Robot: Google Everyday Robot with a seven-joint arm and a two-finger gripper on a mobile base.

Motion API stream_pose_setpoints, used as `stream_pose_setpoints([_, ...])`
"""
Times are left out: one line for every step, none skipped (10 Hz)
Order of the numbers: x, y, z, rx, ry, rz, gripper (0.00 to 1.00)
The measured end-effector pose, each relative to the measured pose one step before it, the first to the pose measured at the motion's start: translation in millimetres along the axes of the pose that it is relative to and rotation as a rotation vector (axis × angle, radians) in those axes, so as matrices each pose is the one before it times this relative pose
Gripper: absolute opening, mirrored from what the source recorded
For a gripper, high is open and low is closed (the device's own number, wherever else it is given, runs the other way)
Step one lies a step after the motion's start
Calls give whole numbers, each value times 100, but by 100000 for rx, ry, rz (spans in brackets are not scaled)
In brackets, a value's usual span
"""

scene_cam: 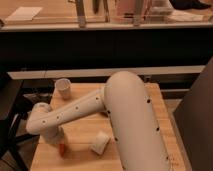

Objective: Place the pepper in the ceramic bowl

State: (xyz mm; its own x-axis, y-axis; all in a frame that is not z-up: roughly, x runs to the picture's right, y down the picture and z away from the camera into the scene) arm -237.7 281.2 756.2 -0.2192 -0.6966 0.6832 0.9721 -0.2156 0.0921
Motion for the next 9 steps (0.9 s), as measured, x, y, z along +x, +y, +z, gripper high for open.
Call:
stream_pose_setpoints([532, 455, -434, 201, -3, 571, 1])
stream_pose_setpoints([306, 607, -268, 9, 85, 804, 1])
stream_pose_setpoints([126, 337, -212, 11, 100, 441, 1])
stream_pose_setpoints([188, 474, -346, -236, 473, 603, 1])
stream_pose_setpoints([419, 211, -362, 304, 530, 714, 1])
stream_pose_setpoints([575, 181, -280, 468, 238, 300, 1])
stream_pose_setpoints([1127, 634, -353, 238, 509, 870, 1])
stream_pose_setpoints([868, 590, -464, 441, 423, 849, 1])
stream_pose_setpoints([604, 668, -465, 403, 416, 933, 1])
